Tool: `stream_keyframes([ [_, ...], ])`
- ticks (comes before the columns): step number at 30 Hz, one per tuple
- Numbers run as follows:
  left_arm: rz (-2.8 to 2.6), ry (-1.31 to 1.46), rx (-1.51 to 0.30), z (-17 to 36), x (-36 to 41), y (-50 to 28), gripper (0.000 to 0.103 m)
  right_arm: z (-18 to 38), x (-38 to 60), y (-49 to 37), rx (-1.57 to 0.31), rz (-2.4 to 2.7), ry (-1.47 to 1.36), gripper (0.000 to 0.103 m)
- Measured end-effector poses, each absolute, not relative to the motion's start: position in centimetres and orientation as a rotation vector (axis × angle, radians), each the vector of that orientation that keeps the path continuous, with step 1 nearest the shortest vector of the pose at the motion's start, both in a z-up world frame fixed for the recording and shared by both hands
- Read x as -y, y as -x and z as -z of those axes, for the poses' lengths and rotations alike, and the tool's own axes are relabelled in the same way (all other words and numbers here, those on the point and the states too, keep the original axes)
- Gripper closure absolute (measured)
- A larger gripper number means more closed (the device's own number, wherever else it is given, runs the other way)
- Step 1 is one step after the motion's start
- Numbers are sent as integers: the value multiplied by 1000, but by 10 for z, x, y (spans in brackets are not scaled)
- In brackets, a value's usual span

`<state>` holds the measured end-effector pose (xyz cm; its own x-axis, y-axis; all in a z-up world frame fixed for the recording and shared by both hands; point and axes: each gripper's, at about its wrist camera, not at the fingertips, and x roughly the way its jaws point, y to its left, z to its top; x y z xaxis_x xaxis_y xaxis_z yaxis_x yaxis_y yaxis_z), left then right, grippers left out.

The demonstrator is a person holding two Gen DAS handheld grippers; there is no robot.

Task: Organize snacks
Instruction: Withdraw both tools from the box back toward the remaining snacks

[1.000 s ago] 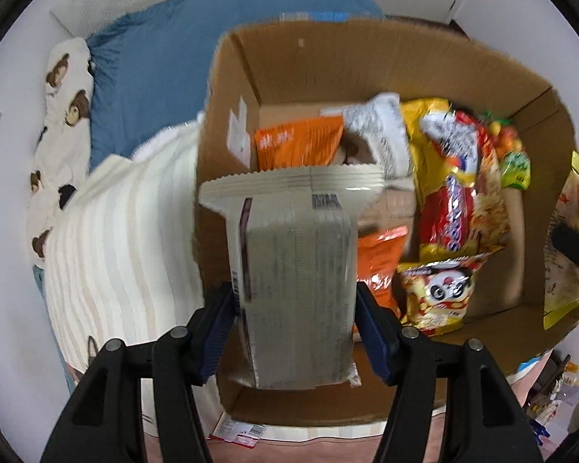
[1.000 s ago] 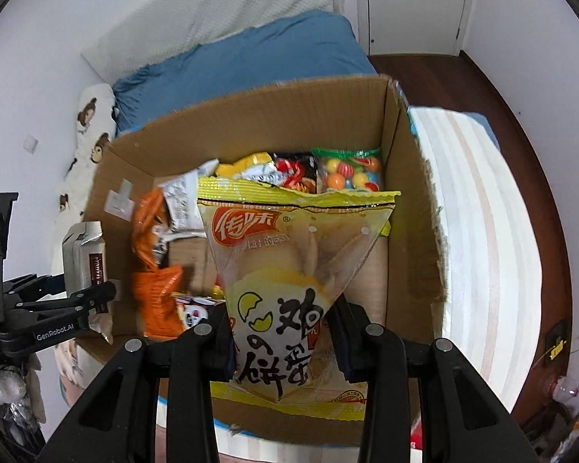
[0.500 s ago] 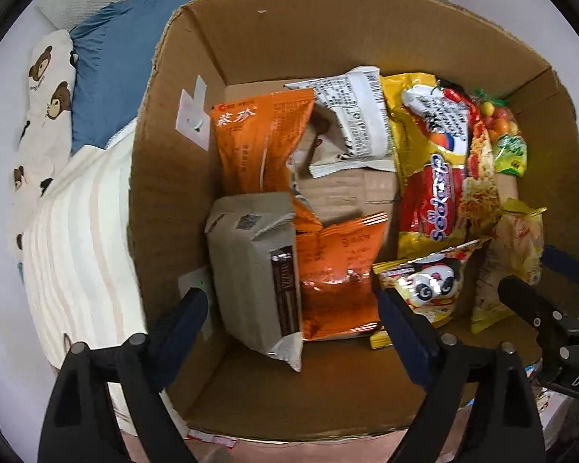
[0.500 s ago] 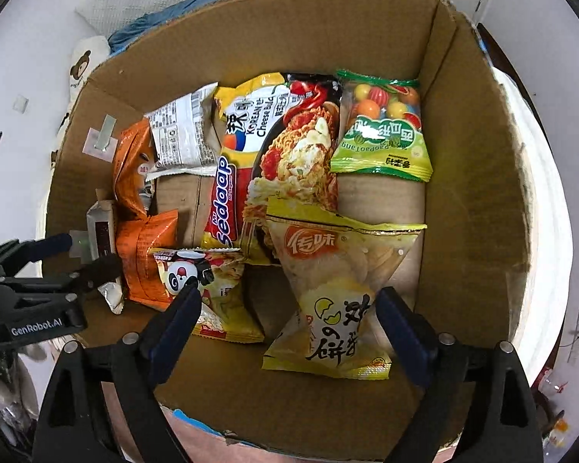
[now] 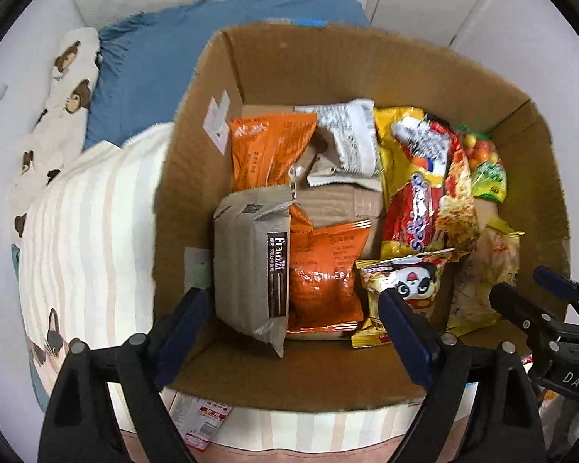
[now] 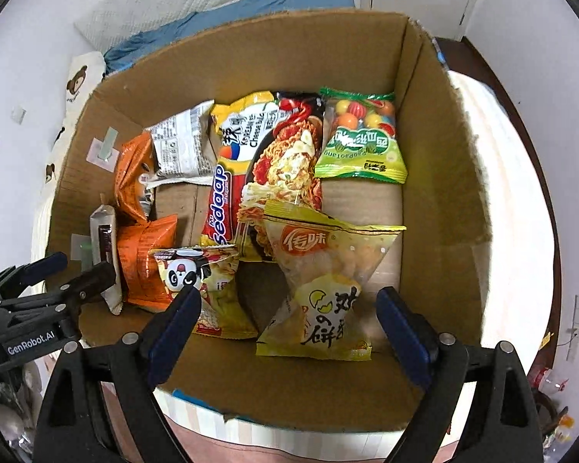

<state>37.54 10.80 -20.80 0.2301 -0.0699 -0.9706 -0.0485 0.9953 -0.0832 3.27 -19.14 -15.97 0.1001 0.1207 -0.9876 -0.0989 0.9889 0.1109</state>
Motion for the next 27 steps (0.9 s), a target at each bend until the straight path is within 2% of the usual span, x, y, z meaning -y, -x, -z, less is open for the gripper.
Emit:
stream_keyframes([
  [10,-40,58,-1088,159,-103,-324,13,112,202,5,-1288,-135,3,9],
  [27,-20,64,-883,87,-87,-248,13,9,210,92,-1033,-156,-7,9],
])
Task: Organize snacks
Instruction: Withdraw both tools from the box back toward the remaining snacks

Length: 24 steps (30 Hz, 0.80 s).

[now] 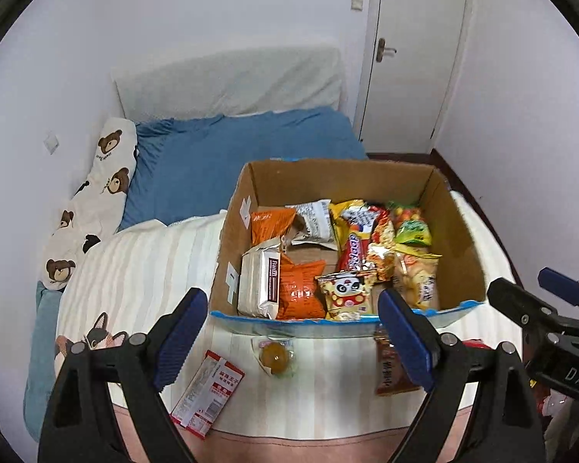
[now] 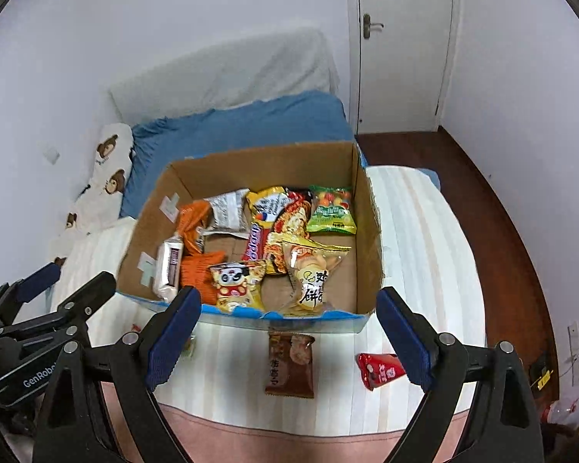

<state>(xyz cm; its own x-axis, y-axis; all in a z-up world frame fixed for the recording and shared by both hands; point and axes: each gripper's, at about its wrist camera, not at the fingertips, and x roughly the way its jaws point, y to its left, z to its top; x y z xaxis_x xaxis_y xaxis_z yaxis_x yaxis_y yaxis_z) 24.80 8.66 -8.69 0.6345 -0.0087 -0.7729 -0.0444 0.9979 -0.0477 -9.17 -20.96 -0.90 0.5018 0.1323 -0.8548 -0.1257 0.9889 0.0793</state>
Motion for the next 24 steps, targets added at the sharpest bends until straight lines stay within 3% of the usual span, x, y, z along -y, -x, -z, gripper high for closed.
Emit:
stream_keyframes([
  [9,-44,138,-880,91,-105,-207,12,16,230,135,-1093,-157,-148,9],
  [15,-87,176,-1032,168,-135,-194,12,104,241,139,-1296,-129,-227,9],
  [24,-245,20,-1225,264,-179,-194,12,220,215,98,-1436,-40,-122,9],
])
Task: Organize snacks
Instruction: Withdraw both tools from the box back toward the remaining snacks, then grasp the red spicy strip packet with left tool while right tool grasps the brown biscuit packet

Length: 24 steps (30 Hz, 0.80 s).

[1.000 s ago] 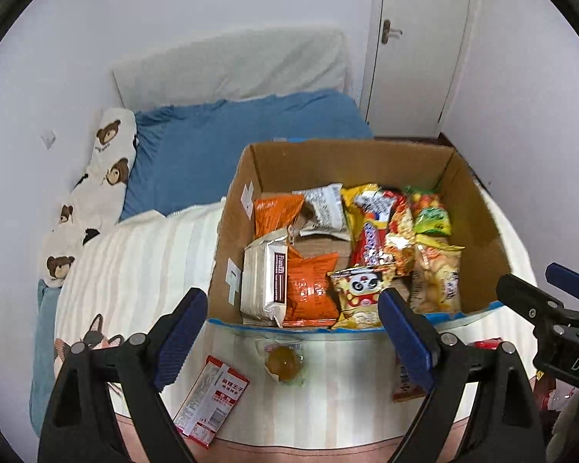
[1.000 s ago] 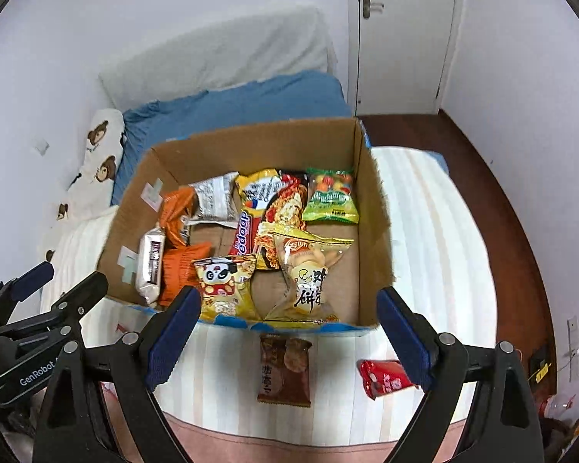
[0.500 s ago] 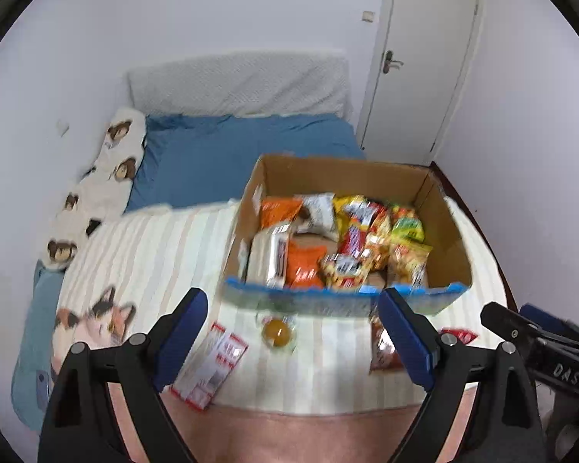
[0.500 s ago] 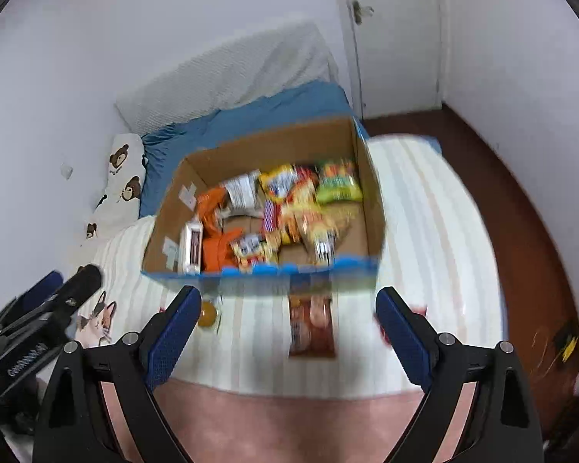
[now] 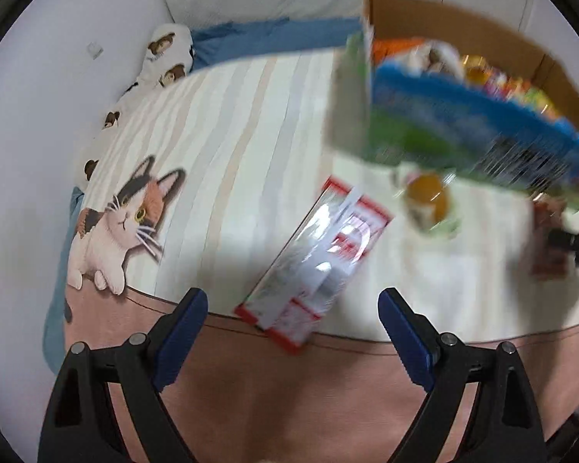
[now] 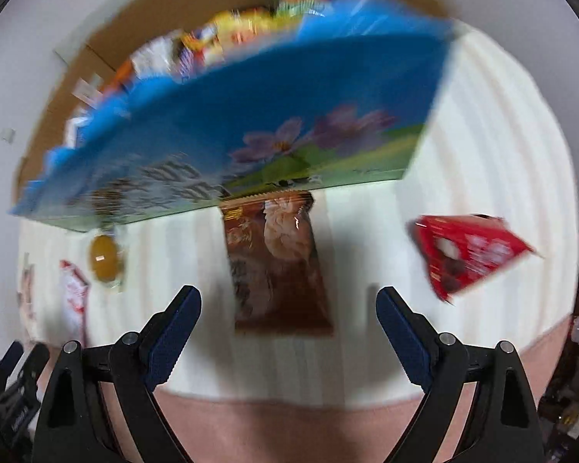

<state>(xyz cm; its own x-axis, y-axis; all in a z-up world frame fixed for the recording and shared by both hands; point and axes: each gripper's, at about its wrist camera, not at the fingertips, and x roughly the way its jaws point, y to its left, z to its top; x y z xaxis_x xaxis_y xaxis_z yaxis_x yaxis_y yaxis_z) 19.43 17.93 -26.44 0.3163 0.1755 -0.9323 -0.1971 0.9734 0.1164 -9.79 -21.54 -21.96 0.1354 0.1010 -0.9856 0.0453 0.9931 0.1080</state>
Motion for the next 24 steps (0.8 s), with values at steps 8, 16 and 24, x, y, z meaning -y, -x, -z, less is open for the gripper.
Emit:
stream_keyframes([
  [8,-177,-158,-1360,301,-179,-227,12,245,190,91,-1442,-4,1,40],
  [16,33,-109,-1495,327,-165,-259,13,249,185,133,-1541,-105,-79,43],
  [24,5,30,-1496,318,-157,-231,43,261,178,171,-1608,-174,-131,43],
])
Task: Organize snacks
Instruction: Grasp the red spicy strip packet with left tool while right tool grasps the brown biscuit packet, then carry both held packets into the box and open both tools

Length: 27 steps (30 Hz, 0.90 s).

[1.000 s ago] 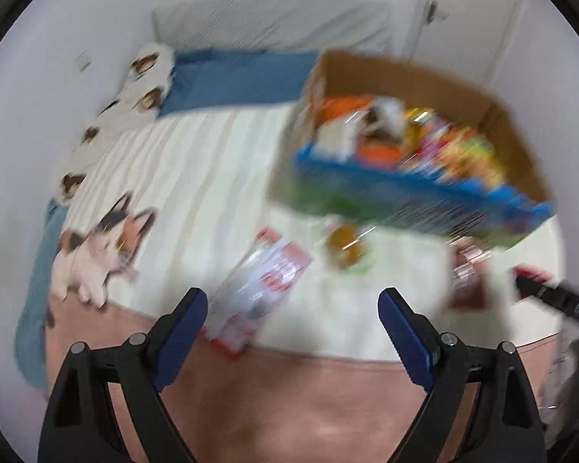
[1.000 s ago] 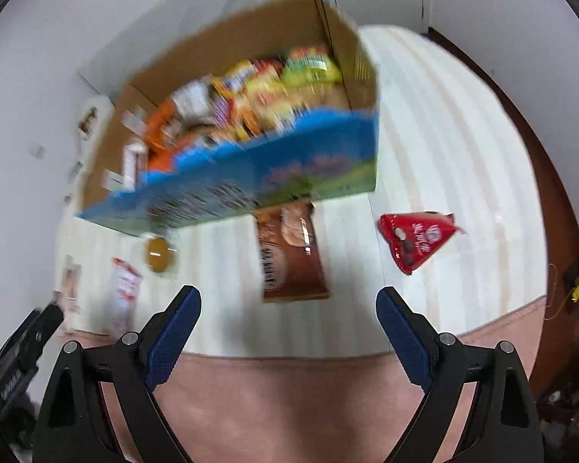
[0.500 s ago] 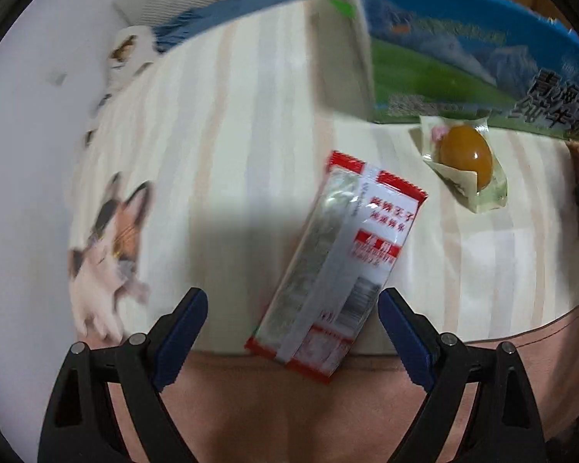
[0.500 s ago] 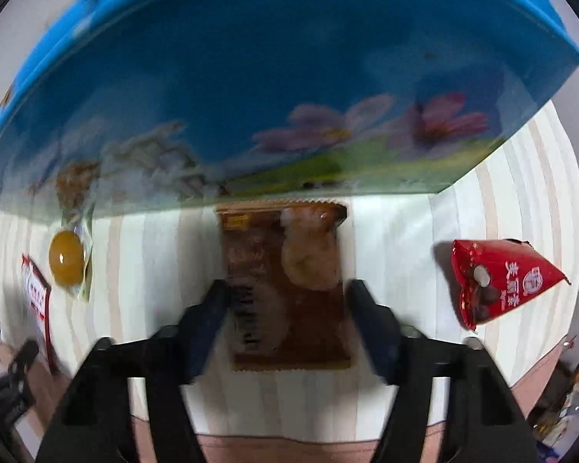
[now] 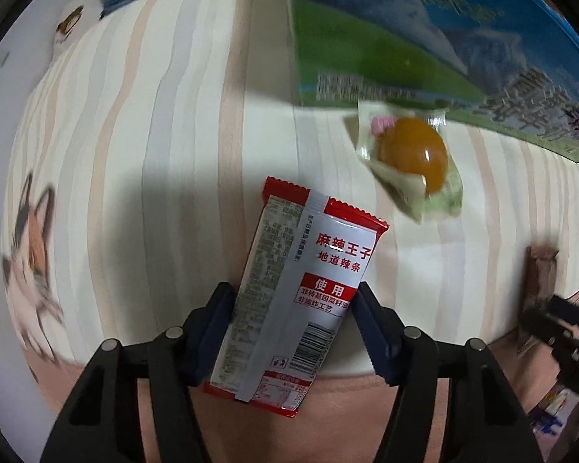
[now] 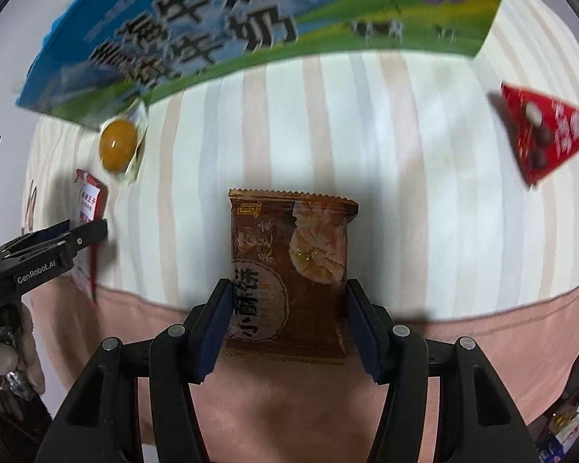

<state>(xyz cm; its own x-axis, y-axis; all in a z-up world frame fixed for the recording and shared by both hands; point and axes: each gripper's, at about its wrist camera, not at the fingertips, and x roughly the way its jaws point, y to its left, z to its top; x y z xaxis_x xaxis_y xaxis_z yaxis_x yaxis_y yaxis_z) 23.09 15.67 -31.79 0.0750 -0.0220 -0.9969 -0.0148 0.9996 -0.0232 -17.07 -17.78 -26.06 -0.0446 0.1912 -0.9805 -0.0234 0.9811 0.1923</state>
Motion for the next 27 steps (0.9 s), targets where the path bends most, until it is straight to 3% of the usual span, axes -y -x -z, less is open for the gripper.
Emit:
stream_keyframes([
  [9,-33,250,-1579,330,-133,-140,43,277,183,232,-1670,-227,-139,43],
  [12,-15,235,-1585,336,-124,-128,37,281,180,247,-1690,-234,-127,42],
  [16,22,101,-1590,342,-109,-122,31,290,179,244,-1707,-229,-172,28],
  [19,16,60,-1574,341,-97,-120,31,297,172,237,-1700,-198,-153,28],
  [21,16,45,-1557,339,-85,-118,42,300,164,228,-1690,-166,-157,29],
  [22,18,43,-1550,337,-85,-118,51,302,163,229,-1685,-152,-146,34],
  [23,19,46,-1547,334,-85,-117,52,304,161,230,-1680,-138,-123,41],
  [27,31,110,-1538,322,-94,-116,55,304,142,232,-1638,-148,-82,42],
])
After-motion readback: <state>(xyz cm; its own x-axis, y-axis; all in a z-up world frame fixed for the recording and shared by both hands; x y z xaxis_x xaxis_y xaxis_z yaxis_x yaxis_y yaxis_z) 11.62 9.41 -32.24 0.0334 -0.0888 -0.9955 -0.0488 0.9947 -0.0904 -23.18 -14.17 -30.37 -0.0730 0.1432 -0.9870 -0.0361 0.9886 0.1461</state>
